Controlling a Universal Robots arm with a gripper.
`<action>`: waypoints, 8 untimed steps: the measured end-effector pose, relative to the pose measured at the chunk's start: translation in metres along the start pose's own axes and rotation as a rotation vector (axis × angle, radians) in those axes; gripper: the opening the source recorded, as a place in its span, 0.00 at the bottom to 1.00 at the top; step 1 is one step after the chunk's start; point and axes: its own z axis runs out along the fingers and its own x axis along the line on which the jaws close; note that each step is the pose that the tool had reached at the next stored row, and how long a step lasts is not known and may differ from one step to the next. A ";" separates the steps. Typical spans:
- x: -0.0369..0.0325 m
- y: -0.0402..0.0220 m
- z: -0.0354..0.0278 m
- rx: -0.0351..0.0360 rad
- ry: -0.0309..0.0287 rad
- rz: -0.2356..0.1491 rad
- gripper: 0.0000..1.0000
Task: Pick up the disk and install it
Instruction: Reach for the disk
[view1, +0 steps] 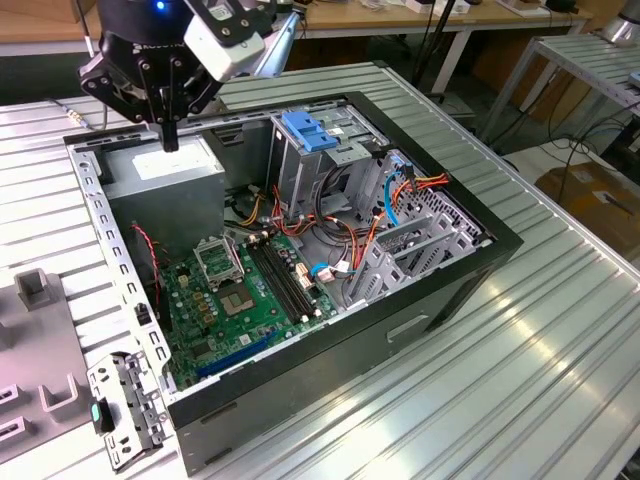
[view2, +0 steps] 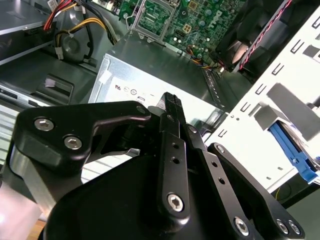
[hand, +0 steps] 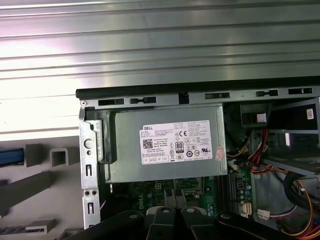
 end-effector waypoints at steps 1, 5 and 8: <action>0.0003 0.0000 0.0000 0.0000 0.0000 0.000 0.11; 0.0016 -0.0001 -0.0001 0.0001 0.0001 0.000 0.11; 0.0026 -0.0002 -0.0001 0.0000 0.0001 0.000 0.11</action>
